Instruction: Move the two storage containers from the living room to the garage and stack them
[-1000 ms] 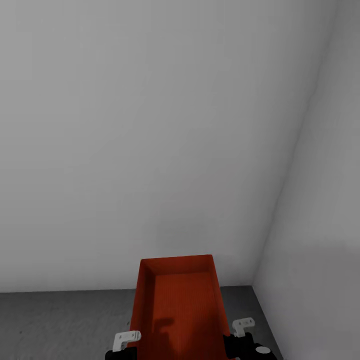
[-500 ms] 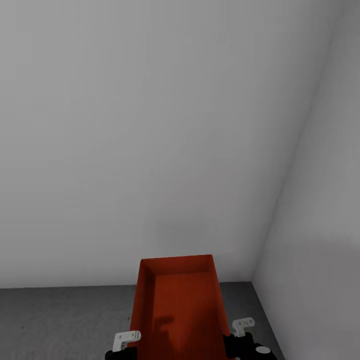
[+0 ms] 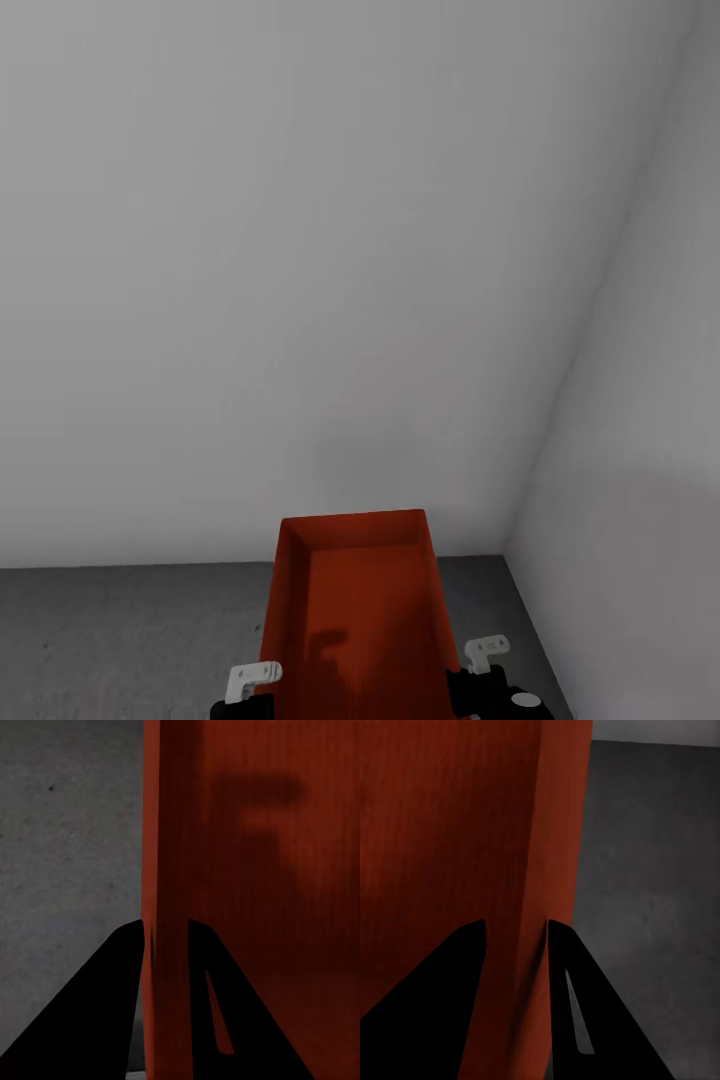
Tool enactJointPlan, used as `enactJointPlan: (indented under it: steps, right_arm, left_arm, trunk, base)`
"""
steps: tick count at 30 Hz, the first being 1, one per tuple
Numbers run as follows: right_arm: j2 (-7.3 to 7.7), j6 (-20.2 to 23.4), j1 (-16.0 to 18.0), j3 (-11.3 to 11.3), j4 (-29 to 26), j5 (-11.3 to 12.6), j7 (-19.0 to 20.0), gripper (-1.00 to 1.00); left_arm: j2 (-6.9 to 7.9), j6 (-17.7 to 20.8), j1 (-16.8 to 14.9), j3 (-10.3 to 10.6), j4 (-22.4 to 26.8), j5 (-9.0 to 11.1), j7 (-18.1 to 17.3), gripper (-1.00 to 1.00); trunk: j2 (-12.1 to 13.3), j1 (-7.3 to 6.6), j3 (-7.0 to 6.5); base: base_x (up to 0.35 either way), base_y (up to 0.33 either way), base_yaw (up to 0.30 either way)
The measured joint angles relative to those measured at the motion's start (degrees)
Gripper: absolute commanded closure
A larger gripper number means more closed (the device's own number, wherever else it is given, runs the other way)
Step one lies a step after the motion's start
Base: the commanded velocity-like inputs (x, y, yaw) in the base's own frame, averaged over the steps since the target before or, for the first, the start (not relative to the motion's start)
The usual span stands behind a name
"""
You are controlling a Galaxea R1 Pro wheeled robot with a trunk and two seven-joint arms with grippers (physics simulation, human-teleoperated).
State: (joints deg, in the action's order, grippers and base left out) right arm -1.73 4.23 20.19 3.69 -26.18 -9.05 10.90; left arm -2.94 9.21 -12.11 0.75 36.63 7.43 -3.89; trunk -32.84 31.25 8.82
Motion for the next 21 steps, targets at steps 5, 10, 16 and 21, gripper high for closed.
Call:
enactJointPlan:
  steps: [5,10,16,21]
  right_arm:
    - [0.0,-0.05,0.0,0.0,0.0,0.0,0.0,1.0]
    - [0.0,-0.03,0.0,0.01,0.02,0.0,0.01,1.0]
    - [0.0,-0.03,0.0,0.0,-0.02,0.01,0.0,1.0]
    - [0.0,-0.03,0.0,0.01,0.01,0.0,0.0,1.0]
  left_arm:
    - [0.0,-0.05,0.0,0.0,0.0,0.0,0.0,1.0]
    - [0.0,-0.01,0.0,0.0,0.0,0.0,0.0,1.0]
    - [0.0,-0.05,0.0,0.0,0.0,0.0,-0.01,1.0]
    - [0.0,-0.01,0.0,0.0,0.0,0.0,0.0,1.0]
  trunk:
    - [-2.01,1.1,1.36]
    - [-4.02,2.2,2.73]
    - [-6.44,3.52,4.36]
    - [-8.45,4.62,5.72]
  base:
    - [0.0,0.0,0.0]
    - [0.0,0.0,0.0]
    - [0.0,0.0,0.0]
    - [0.0,0.0,0.0]
